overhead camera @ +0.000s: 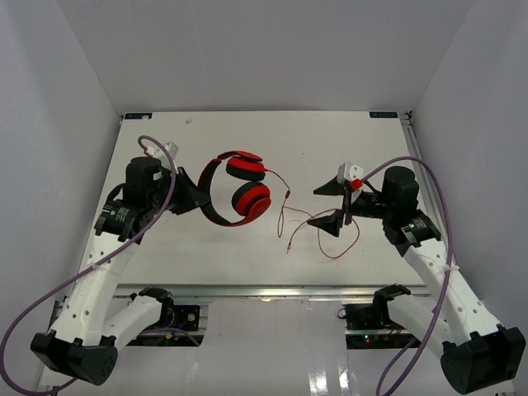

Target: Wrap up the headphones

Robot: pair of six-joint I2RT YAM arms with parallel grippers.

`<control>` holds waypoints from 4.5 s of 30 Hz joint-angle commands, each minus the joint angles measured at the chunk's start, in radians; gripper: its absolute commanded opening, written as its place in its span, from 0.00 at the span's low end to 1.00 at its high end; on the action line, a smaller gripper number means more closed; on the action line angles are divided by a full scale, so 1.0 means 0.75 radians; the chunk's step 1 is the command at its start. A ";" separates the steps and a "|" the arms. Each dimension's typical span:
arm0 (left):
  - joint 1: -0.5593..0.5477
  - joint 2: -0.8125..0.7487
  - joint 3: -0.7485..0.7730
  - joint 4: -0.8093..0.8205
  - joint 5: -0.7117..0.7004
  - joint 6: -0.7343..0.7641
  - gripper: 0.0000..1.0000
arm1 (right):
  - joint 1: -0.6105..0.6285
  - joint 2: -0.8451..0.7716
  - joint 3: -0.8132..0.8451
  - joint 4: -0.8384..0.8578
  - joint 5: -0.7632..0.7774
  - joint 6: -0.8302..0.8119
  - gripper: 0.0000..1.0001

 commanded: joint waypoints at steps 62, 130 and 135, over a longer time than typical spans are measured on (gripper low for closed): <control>-0.003 0.162 0.604 -0.018 0.064 -0.176 0.00 | 0.220 0.444 0.215 0.400 0.046 0.114 0.92; -0.005 0.384 0.456 0.281 -0.644 -0.213 0.00 | 0.512 0.465 0.505 -0.625 1.411 -0.948 0.08; -0.005 0.395 0.386 0.286 -0.588 -0.111 0.00 | 0.520 0.388 0.596 -0.563 1.482 -1.172 0.08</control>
